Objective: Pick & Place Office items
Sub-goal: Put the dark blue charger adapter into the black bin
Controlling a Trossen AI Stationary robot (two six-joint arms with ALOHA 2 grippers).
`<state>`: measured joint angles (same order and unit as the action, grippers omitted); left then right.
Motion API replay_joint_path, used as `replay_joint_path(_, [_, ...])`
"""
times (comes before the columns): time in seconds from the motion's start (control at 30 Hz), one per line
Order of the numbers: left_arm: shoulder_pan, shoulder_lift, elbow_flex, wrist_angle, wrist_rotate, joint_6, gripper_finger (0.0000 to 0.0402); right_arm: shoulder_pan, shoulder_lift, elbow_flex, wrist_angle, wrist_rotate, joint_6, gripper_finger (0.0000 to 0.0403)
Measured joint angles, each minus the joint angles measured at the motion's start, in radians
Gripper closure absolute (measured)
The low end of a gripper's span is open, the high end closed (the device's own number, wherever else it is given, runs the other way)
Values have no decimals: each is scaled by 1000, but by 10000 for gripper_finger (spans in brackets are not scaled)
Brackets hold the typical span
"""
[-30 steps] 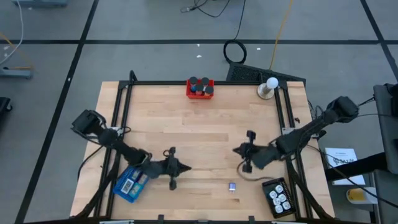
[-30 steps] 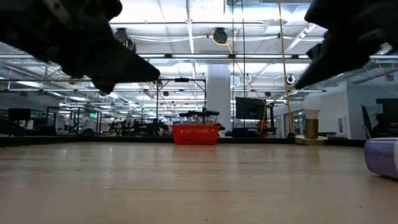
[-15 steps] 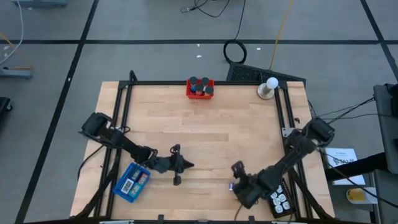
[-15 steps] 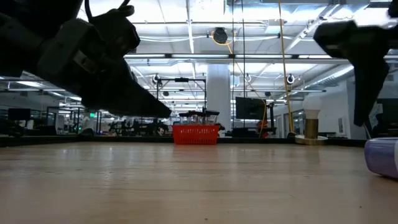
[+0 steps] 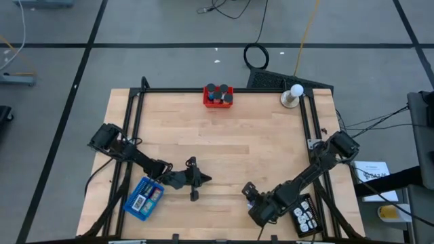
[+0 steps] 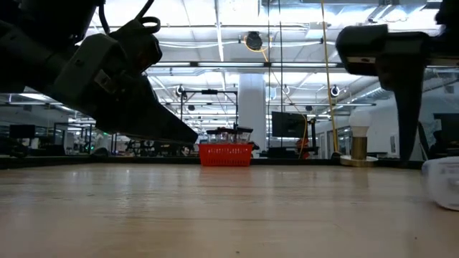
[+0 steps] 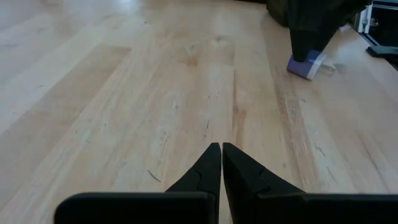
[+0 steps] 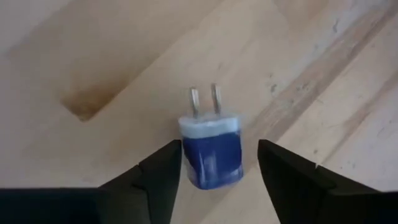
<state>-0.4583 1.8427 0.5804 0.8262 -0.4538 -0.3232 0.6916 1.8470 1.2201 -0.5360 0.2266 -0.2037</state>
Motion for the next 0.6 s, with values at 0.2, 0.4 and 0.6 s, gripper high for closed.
replay_joint_path(0.2, [0, 0, 0, 0, 0, -1, 397, -25, 0, 0, 28, -96, 75, 234])
replay_joint_path(0.4, [0, 0, 0, 1, -1, -20, 378, -25, -6, -33, 43, -96, 204, 277])
replay_joint_path(0.6, [-10, 0, 0, 20, -46, -23, 391, -22, -25, -64, 80, 53, 339, 279])
